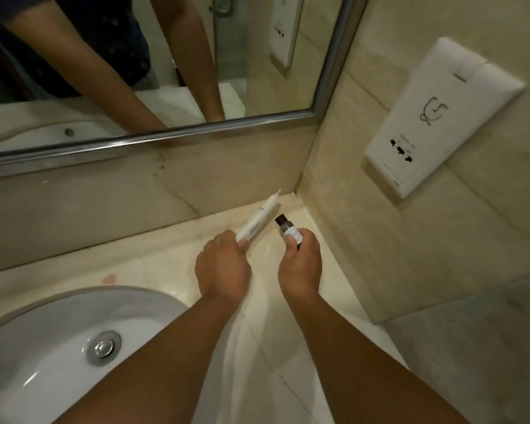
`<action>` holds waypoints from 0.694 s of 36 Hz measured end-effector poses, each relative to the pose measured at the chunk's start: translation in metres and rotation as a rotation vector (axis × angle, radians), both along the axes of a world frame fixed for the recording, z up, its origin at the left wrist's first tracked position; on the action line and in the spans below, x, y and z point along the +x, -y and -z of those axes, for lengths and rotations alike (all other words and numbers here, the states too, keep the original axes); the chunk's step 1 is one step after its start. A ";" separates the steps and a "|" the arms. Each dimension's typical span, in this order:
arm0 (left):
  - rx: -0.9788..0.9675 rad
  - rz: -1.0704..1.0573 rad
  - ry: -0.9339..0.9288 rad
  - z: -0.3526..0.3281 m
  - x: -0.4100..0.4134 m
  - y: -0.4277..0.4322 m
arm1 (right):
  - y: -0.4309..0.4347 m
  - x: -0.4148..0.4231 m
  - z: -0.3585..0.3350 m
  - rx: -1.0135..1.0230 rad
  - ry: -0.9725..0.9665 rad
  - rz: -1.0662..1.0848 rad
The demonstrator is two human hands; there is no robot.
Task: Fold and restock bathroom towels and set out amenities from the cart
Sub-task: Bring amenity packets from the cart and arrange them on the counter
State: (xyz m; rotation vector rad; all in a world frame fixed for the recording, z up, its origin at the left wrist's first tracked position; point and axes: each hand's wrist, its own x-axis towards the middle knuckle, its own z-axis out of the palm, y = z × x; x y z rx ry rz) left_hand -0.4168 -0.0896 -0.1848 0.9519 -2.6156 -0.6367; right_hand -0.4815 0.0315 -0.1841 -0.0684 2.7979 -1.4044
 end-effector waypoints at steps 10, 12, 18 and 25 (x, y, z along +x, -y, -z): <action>0.366 -0.067 -0.142 -0.047 0.063 -0.050 | -0.023 0.060 -0.050 -0.332 0.247 0.070; 0.431 -0.059 -0.192 -0.065 0.072 -0.058 | -0.028 0.071 -0.067 -0.410 0.265 0.074; 0.538 0.016 -0.351 -0.133 0.101 -0.077 | -0.049 0.097 -0.127 -0.519 0.228 0.002; 0.527 0.002 -0.523 -0.216 0.138 -0.119 | -0.088 0.134 -0.208 -0.547 0.055 -0.083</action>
